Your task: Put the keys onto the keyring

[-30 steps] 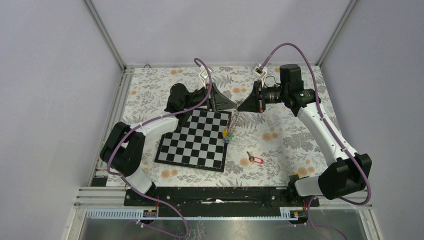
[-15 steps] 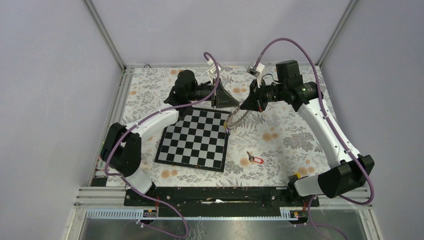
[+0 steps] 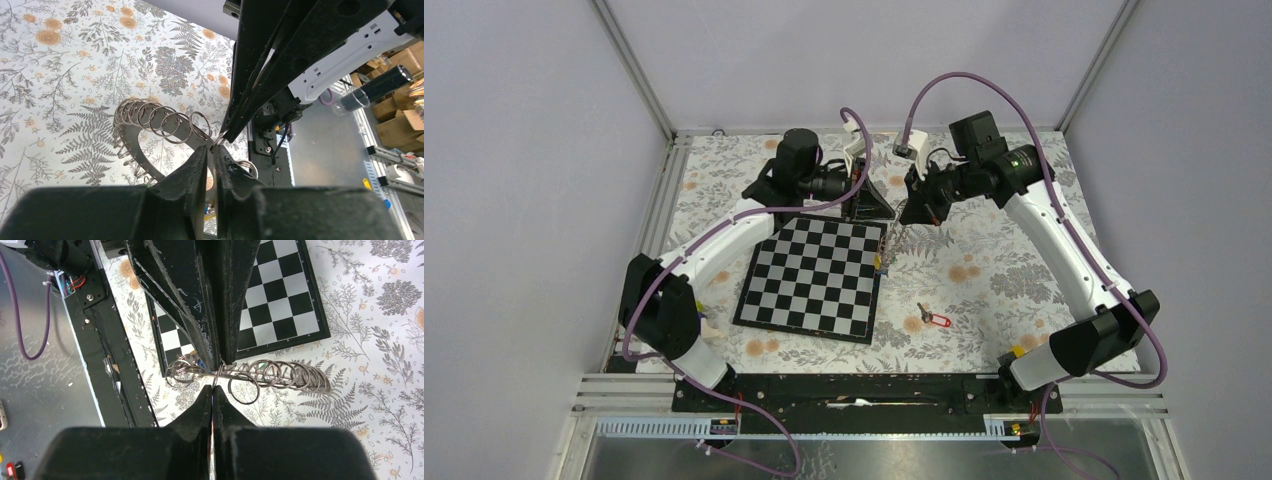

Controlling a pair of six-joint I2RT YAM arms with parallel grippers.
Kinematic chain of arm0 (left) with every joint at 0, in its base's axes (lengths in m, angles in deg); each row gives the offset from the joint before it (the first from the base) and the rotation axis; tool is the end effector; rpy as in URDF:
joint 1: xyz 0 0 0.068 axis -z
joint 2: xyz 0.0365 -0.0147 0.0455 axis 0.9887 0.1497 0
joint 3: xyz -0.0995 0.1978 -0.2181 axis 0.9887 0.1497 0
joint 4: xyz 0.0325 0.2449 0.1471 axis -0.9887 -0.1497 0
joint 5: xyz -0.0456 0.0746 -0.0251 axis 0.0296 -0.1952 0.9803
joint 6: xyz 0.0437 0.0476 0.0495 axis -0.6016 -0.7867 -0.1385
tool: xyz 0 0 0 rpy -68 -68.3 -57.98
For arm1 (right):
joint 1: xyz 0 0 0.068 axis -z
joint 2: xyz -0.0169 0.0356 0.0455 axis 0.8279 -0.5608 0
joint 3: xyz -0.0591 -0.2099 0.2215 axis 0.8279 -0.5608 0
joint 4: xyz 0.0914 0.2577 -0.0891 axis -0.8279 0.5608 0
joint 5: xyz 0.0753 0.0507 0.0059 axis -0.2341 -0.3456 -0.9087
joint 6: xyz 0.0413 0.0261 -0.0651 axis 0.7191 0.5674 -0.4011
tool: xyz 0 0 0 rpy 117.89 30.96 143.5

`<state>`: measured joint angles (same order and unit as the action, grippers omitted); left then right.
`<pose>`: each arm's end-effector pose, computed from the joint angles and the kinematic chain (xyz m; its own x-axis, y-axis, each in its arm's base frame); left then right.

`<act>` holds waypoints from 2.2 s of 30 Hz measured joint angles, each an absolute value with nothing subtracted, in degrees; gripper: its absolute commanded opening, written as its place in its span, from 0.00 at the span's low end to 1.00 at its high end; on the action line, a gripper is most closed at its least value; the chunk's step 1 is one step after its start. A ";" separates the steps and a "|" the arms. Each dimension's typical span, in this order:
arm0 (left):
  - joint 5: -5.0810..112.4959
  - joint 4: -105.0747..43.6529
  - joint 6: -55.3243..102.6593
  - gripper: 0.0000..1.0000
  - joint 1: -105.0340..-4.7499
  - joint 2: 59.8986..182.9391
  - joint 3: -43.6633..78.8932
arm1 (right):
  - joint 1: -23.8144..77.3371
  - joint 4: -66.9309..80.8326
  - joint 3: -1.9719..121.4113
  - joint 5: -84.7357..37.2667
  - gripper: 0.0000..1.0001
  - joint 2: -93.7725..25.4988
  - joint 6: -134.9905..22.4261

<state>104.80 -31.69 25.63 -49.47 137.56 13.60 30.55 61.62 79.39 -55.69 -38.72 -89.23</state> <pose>0.3190 -0.2702 0.3750 -0.4318 0.1284 -0.8928 0.9013 0.0224 -0.4327 0.2932 0.1888 0.4288 -0.2572 -0.4973 -0.8286 -0.9423 0.3192 0.1009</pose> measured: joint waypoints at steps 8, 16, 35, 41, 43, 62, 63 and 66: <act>105.26 -33.68 20.99 0.31 -49.64 135.72 13.60 | 30.00 66.69 81.86 -56.15 0.00 -40.82 -90.82; 106.33 -33.92 17.98 0.42 -49.40 134.13 13.60 | 29.95 68.94 82.58 -57.72 0.00 -41.74 -91.81; 107.16 -35.23 15.40 0.21 -46.34 135.46 13.60 | 29.93 69.10 82.45 -60.71 0.00 -42.16 -92.46; 107.55 -35.93 15.09 0.23 -46.32 135.46 13.62 | 29.93 68.88 81.82 -60.80 0.00 -42.16 -92.68; 107.55 -35.95 15.09 0.25 -46.37 135.46 13.62 | 29.93 68.77 81.69 -60.80 0.00 -42.16 -92.68; 107.66 -37.57 14.83 0.20 -47.50 135.53 13.62 | 29.93 68.81 80.94 -60.76 0.00 -42.13 -92.83; 107.75 -37.57 14.81 0.17 -47.48 135.59 13.62 | 29.93 68.81 80.94 -60.76 0.00 -42.13 -92.81; 107.86 -37.70 14.66 0.11 -47.31 135.96 13.62 | 29.93 68.81 80.94 -60.76 0.00 -42.13 -92.81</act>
<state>107.86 -37.70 14.66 -47.31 135.96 13.62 29.93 68.81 80.94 -60.76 -42.13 -92.81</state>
